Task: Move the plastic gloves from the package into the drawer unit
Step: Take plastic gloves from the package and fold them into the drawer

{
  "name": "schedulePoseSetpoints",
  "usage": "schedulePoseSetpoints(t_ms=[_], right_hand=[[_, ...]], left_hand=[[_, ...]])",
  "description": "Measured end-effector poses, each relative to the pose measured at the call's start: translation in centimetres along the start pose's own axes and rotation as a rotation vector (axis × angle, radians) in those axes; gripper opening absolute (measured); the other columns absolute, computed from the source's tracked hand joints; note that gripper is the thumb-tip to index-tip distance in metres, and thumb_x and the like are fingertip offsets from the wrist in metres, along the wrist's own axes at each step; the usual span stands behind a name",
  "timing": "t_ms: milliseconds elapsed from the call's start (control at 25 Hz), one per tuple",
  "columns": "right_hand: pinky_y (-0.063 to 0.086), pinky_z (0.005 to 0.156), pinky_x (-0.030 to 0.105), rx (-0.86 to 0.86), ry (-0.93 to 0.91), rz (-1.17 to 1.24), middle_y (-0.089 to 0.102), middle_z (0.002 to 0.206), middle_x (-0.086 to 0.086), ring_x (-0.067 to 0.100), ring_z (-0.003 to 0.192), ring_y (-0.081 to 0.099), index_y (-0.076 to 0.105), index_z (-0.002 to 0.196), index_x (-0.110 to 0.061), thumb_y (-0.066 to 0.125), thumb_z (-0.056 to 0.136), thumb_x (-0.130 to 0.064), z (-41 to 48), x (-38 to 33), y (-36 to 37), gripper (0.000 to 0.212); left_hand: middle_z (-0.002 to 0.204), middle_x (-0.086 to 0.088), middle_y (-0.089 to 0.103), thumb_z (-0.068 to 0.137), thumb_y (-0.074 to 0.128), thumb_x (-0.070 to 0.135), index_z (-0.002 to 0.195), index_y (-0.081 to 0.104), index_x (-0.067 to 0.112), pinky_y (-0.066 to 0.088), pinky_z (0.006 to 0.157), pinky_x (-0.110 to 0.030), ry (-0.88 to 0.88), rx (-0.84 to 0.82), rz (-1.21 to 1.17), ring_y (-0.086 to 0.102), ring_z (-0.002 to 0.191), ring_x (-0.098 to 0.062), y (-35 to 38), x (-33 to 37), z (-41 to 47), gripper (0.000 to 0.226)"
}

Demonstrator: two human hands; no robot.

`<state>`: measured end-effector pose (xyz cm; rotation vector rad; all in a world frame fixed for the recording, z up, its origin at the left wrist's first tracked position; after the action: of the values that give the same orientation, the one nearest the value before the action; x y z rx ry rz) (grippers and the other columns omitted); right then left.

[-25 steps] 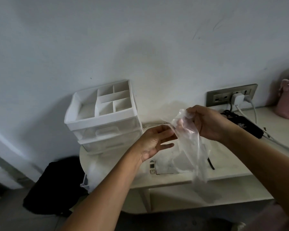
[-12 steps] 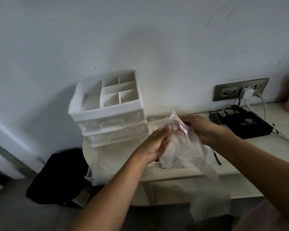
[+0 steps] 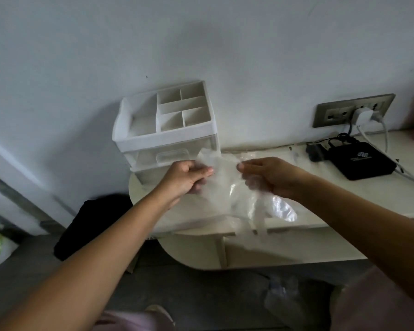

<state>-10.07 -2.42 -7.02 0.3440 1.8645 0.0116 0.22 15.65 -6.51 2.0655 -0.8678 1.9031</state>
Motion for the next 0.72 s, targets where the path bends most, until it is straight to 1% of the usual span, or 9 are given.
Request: schedulePoseSetpoints(t_ms=[80, 240, 320, 400, 480, 520, 600, 680, 720], right_hand=[[0.045, 0.049, 0.016, 0.116, -0.028, -0.131, 0.064, 0.072, 0.003, 0.005, 0.049, 0.053, 0.066, 0.1, -0.006, 0.071, 0.081, -0.015, 0.6, 0.4, 0.8, 0.022], [0.046, 0.053, 0.015, 0.273, -0.167, -0.335, 0.063, 0.073, 0.003, 0.01, 0.055, 0.053, 0.064, 0.093, -0.012, 0.077, 0.077, -0.015, 2.5, 0.3, 3.0, 0.021], [0.043, 0.056, 0.013, 0.398, -0.339, -0.621, 0.06, 0.075, -0.002, 0.008, 0.06, 0.052, 0.064, 0.091, -0.015, 0.075, 0.078, -0.015, 2.9, 0.2, 3.9, 0.016], [0.046, 0.067, 0.02, 0.488, -0.618, -0.947, 0.06, 0.084, -0.004, 0.009, 0.071, 0.052, 0.066, 0.093, -0.015, 0.069, 0.082, -0.012, 2.3, 0.4, 5.5, 0.012], [0.049, 0.078, 0.027, 0.326, -0.789, -1.048, 0.064, 0.094, 0.001, 0.015, 0.081, 0.059, 0.069, 0.098, -0.013, 0.061, 0.086, -0.006, 1.6, 1.3, 7.8, 0.017], [0.048, 0.083, 0.024, 0.183, -0.755, -1.055, 0.067, 0.103, 0.003, 0.016, 0.089, 0.061, 0.07, 0.104, -0.013, 0.056, 0.089, -0.005, 1.5, 1.8, 9.0, 0.022], [0.036, 0.092, 0.015, -0.096, -0.498, -1.119, 0.06, 0.127, 0.004, 0.017, 0.113, 0.055, 0.061, 0.125, -0.015, 0.046, 0.097, -0.012, 1.9, 2.9, 11.2, 0.032], [0.029, 0.101, 0.02, -0.284, -0.282, -1.251, 0.046, 0.143, 0.006, 0.02, 0.13, 0.042, 0.048, 0.138, -0.013, 0.037, 0.102, -0.02, 3.5, 4.0, 12.2, 0.038], [0.026, 0.103, 0.022, -0.344, -0.243, -1.337, 0.042, 0.146, 0.007, 0.022, 0.133, 0.038, 0.045, 0.139, -0.009, 0.033, 0.103, -0.021, 4.3, 4.3, 12.3, 0.04]], left_hand=[[0.053, 0.007, 0.062, 0.087, 0.067, 0.016, 0.08, 0.067, 0.011, 0.047, 0.046, -0.016, -0.008, 0.022, 0.089, 0.054, 0.046, -0.003, -2.4, -0.9, -0.6, 0.008], [0.059, -0.002, 0.069, 0.092, 0.061, 0.012, 0.086, 0.067, 0.004, 0.051, 0.045, -0.021, -0.124, 0.11, 0.071, 0.064, 0.048, -0.009, -5.9, -3.1, -1.4, 0.011], [0.057, -0.004, 0.068, 0.093, 0.059, 0.009, 0.081, 0.064, 0.003, 0.051, 0.042, -0.021, -0.175, 0.174, 0.045, 0.062, 0.043, -0.01, -6.6, -3.8, -1.4, 0.014], [0.063, -0.01, 0.065, 0.092, 0.06, 0.006, 0.077, 0.061, 0.003, 0.05, 0.038, -0.021, -0.216, 0.27, 0.002, 0.061, 0.04, -0.011, -7.1, -4.6, -1.3, 0.016], [0.074, -0.014, 0.063, 0.093, 0.059, 0.008, 0.079, 0.06, 0.005, 0.045, 0.034, -0.018, -0.255, 0.327, 0.056, 0.061, 0.043, -0.015, -7.5, -5.2, -1.2, 0.015], [0.075, -0.014, 0.063, 0.095, 0.057, 0.011, 0.082, 0.06, 0.005, 0.041, 0.032, -0.016, -0.257, 0.343, 0.135, 0.059, 0.043, -0.015, -7.7, -5.6, -1.1, 0.015], [0.077, -0.016, 0.066, 0.097, 0.054, 0.014, 0.083, 0.058, 0.004, 0.043, 0.035, -0.018, -0.232, 0.358, 0.271, 0.06, 0.047, -0.017, -7.8, -6.0, -0.9, 0.017], [0.083, -0.017, 0.067, 0.096, 0.053, 0.014, 0.083, 0.057, 0.005, 0.055, 0.053, -0.028, -0.209, 0.357, 0.356, 0.065, 0.063, -0.025, -8.1, -6.4, -0.7, 0.017], [0.086, -0.016, 0.068, 0.095, 0.054, 0.013, 0.083, 0.056, 0.005, 0.056, 0.06, -0.033, -0.2, 0.345, 0.397, 0.066, 0.069, -0.026, -8.2, -6.5, -0.7, 0.014]])
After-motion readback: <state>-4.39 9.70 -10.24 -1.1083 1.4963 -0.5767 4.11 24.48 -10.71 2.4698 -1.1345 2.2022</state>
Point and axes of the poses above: each hand's wrist, its own z-axis towards the middle knuckle, its own y-axis out of the palm, x = y × z, the point moved 1 cm from there along z, towards the middle knuckle
